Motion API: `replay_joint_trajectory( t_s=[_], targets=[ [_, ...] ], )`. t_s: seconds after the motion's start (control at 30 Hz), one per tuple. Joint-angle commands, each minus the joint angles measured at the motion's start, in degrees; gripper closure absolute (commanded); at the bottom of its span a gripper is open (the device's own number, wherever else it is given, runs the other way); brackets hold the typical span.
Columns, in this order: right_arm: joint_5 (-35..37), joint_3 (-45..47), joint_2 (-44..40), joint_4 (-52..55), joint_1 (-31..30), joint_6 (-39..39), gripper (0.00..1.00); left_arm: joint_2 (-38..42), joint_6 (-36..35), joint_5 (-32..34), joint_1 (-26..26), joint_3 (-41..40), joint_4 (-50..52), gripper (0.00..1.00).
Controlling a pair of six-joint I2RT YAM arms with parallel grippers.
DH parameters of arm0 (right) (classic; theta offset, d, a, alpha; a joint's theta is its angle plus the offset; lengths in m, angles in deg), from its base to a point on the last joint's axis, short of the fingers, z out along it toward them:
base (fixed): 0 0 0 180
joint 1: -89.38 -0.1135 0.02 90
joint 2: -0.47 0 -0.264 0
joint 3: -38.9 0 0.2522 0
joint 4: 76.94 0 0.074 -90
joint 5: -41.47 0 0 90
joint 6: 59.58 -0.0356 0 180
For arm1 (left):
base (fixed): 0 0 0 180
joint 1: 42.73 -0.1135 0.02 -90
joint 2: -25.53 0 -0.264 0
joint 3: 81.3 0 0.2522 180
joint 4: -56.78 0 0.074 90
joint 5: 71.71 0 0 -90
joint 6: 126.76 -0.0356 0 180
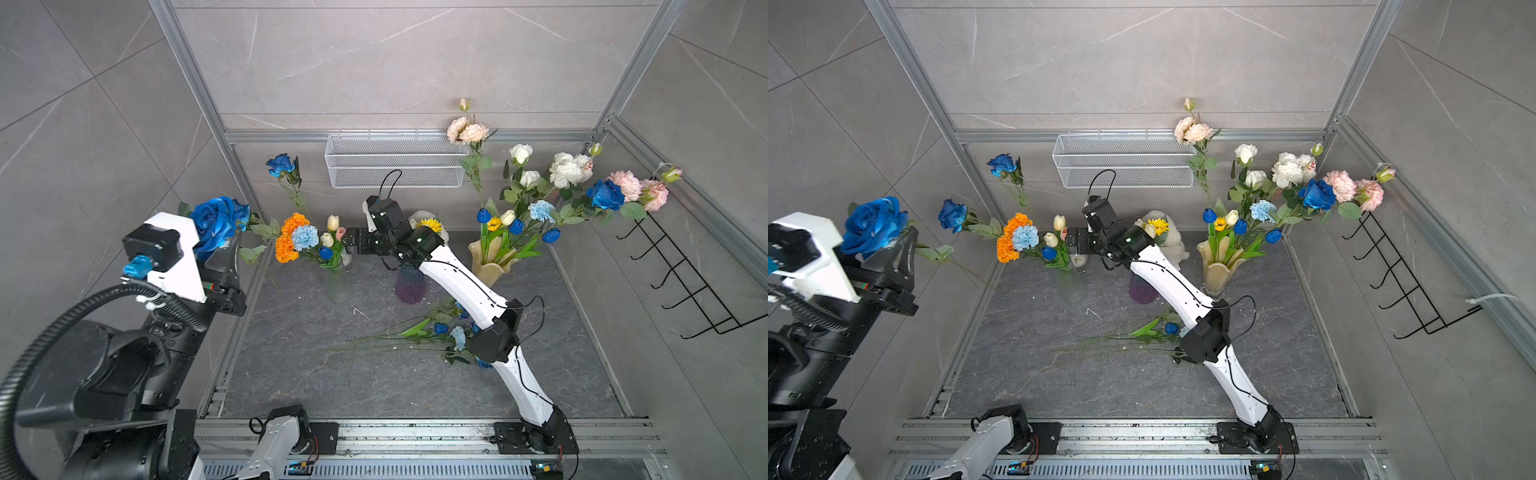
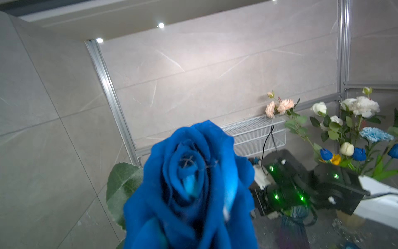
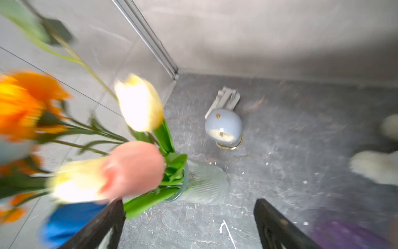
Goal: Pick out blue flowers from the vase
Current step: Place the flower at the center of the board.
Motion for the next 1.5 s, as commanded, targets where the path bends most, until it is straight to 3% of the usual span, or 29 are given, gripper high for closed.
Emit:
replay_joint_trajectory(
  t_s=[0.0,0.13,0.33,0.57,0.7,0.8,0.93,1.03,1.1,1.13,1.23,1.33,1.47],
  targets=[
    [4.7,7.0,-8.6,-0.7,0.1,2.8,0.03,-0.1,-3.3,-3.4,-0.1,-2.1,3.4,1.00],
    [6.4,22.2,-20.5,-8.9,1.3,3.1,0.00,0.3,-2.3,-9.6,-0.1,-7.2,3.5,1.00],
    [6.1,36.6,-34.8,-10.5,7.5,3.5,0.00,0.9,-3.4,-12.0,0.0,-14.7,4.4,1.00],
    [5.1,45.4,-43.9,-9.1,12.4,4.8,0.00,0.9,-4.3,-15.8,0.3,-23.3,1.0,1.00],
    [4.0,48.4,-45.6,-10.1,13.8,3.7,0.01,-0.3,-6.4,-12.4,4.1,-23.7,-0.4,1.00],
    [3.7,49.7,-46.0,-10.9,14.1,3.1,0.00,-2.4,-9.9,-3.7,14.1,-22.9,-0.1,1.00],
    [3.6,50.4,-46.2,-11.3,14.3,2.4,0.00,-8.2,-15.2,18.4,39.2,-21.0,0.7,1.00],
    [3.6,51.2,-47.2,-11.9,14.7,2.2,0.00,-12.2,-16.0,26.7,50.4,-19.9,-1.0,1.00],
    [3.3,51.4,-47.7,-11.6,15.0,2.3,0.00,-16.0,-19.7,39.3,59.5,-20.2,-1.1,1.00],
    [3.0,51.4,-47.9,-11.3,15.3,2.4,0.00,-18.1,-20.9,43.4,62.1,-20.3,-1.1,1.00],
    [3.2,52.6,-49.6,-10.7,16.2,2.8,0.00,-21.2,-19.5,40.8,64.7,-21.3,-1.5,1.00],
    [3.7,53.8,-51.9,-9.6,18.6,3.1,0.00,-24.4,-20.2,43.2,67.8,-25.3,-2.4,1.00],
    [2.2,53.0,-53.3,-6.6,22.8,4.0,0.00,-26.5,-19.0,39.7,69.6,-31.6,-7.8,1.00]
  ],
)
